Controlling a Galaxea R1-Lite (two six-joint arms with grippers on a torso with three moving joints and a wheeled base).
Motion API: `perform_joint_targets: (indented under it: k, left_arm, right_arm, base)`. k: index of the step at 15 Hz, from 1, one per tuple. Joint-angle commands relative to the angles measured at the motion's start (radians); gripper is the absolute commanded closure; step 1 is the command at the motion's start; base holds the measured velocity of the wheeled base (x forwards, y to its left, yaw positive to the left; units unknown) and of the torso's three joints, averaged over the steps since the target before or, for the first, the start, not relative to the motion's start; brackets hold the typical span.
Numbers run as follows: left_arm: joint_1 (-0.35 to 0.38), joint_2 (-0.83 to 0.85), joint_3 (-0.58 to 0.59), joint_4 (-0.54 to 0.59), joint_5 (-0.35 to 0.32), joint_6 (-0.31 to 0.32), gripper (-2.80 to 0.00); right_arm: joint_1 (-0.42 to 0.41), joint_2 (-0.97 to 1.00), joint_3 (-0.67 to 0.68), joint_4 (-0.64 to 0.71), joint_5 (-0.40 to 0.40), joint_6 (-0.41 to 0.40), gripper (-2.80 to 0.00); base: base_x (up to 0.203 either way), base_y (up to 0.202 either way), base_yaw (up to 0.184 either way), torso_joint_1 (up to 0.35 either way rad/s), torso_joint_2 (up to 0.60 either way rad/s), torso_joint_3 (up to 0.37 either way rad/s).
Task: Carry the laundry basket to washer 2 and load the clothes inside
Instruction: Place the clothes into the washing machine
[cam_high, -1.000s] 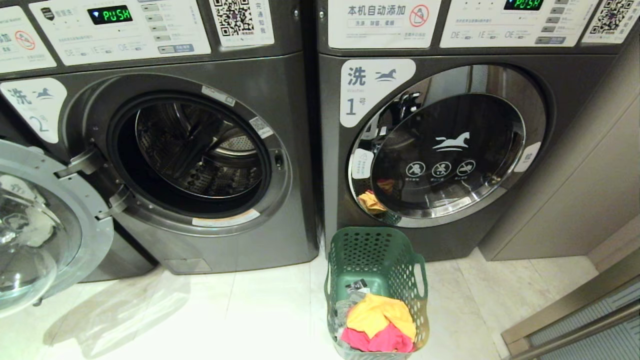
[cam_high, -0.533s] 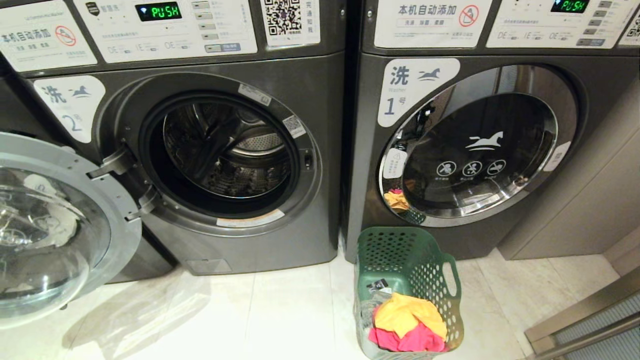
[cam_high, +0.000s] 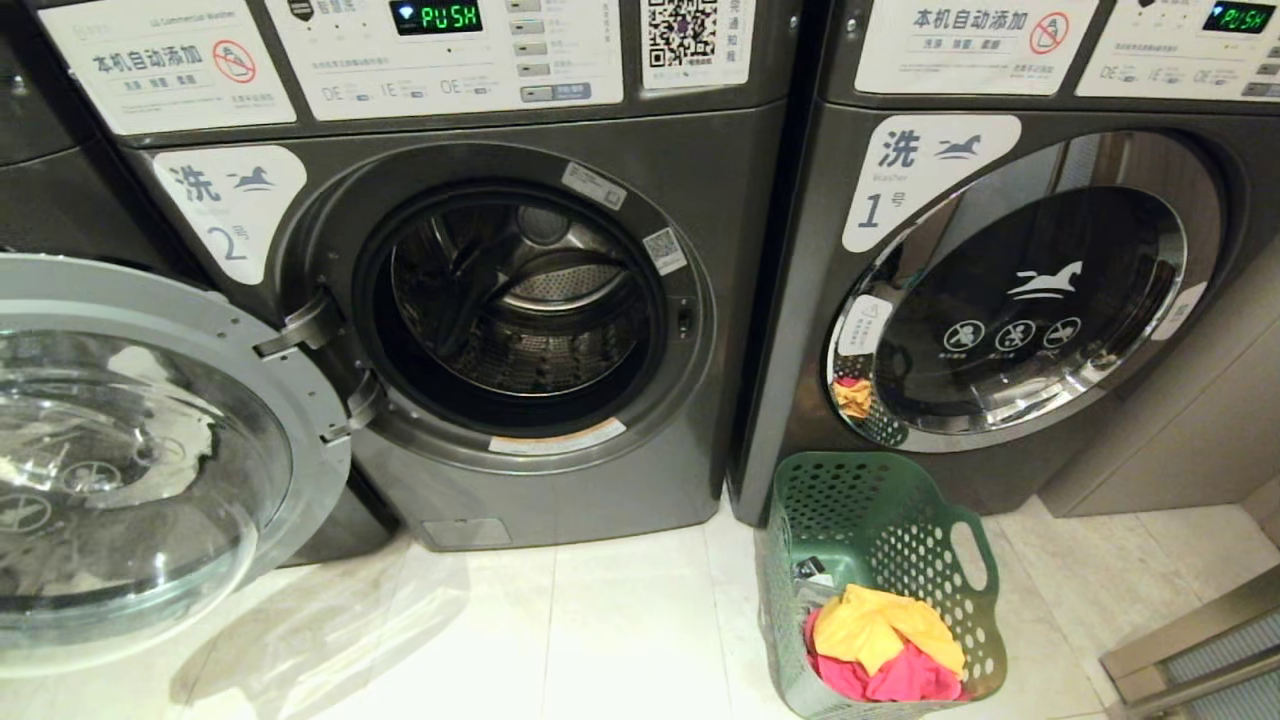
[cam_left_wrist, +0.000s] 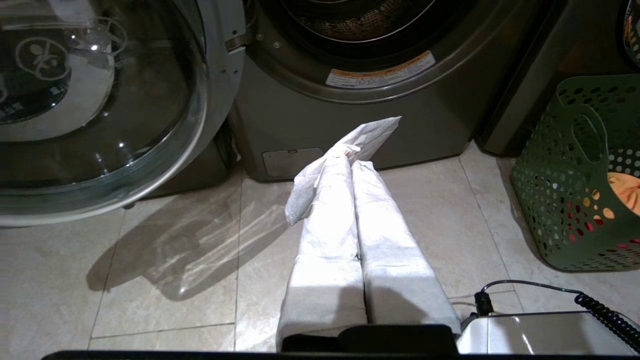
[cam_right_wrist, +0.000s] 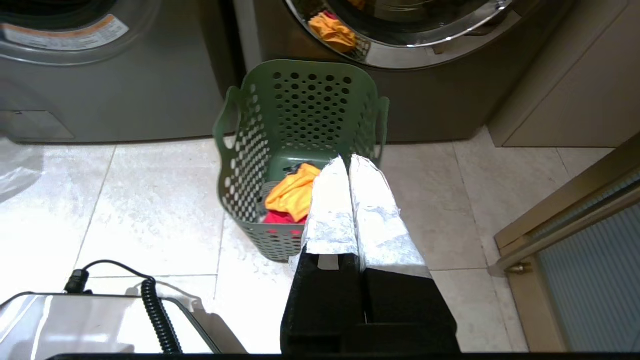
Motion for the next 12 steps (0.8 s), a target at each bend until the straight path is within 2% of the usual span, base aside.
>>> perform_joint_targets:
  k: [1,8,12]
  left_arm:
    - [0.001,0.002,0.0,0.0,0.0,0.001,0.0]
    - [0.001,0.002,0.001,0.003,0.001,0.001,0.0]
    - [0.001,0.002,0.0,0.003,0.007,-0.001,0.0]
  right_arm:
    - [0.0,0.0,0.001,0.001,0.001,-0.002,0.0]
    - [0.0,0.0,0.001,0.001,-0.004,0.004,0.0]
    - [0.0,0.0,0.001,0.001,-0.004,0.006,0.0]
  base:
    - [0.0,0.192,-0.001,0.002,0.0,0.005]
    - [0.0,0.187,-0.002,0.003,0.0,0.0]
    - [0.0,0.021,0.0,0.001,0.0,0.002]
